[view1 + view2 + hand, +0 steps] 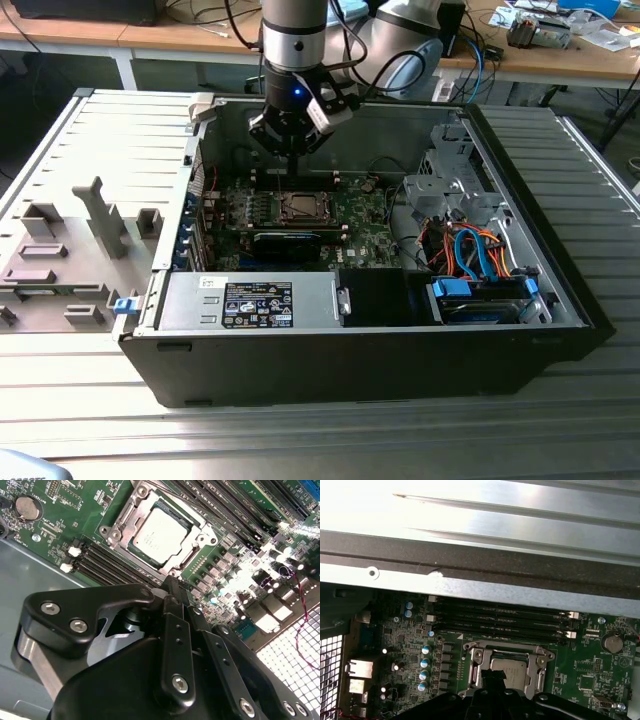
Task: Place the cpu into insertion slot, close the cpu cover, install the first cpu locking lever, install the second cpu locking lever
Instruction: 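Install the first cpu locking lever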
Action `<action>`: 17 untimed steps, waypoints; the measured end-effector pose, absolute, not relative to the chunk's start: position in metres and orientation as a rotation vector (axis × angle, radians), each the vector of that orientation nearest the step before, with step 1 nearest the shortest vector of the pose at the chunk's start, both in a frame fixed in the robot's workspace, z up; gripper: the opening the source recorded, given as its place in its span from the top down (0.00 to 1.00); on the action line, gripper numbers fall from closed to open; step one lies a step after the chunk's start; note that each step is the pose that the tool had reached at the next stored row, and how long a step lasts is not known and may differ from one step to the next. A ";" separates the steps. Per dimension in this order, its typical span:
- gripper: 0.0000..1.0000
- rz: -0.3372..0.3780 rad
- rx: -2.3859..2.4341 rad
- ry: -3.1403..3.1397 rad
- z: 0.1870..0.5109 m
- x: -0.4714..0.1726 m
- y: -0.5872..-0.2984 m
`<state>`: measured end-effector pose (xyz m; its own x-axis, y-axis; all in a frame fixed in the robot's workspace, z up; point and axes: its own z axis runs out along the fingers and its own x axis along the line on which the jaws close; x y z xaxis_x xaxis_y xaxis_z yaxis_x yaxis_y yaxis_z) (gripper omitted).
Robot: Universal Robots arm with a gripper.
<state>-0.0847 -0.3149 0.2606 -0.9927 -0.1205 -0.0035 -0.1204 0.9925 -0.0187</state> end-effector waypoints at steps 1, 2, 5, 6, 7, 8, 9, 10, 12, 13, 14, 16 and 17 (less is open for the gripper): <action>0.89 -0.029 -0.189 3.131 0.261 -0.085 -0.315; 0.89 -0.029 -0.189 3.131 0.261 -0.085 -0.315; 0.89 -0.029 -0.189 3.131 0.261 -0.087 -0.314; 0.89 -0.029 -0.189 3.131 0.261 -0.088 -0.314; 0.89 -0.029 -0.189 3.131 0.261 -0.088 -0.314; 0.89 -0.029 -0.189 3.131 0.261 -0.088 -0.314; 0.89 -0.029 -0.189 3.131 0.261 -0.088 -0.314; 0.89 -0.029 -0.189 3.131 0.261 -0.088 -0.314; 0.89 -0.029 -0.189 3.131 0.261 -0.088 -0.314; 0.89 -0.029 -0.189 3.131 0.261 -0.088 -0.314; 0.89 -0.029 -0.189 3.131 0.261 -0.088 -0.314; 0.89 -0.029 -0.189 3.131 0.261 -0.089 -0.313; 0.89 -0.029 -0.189 3.131 0.261 -0.091 -0.313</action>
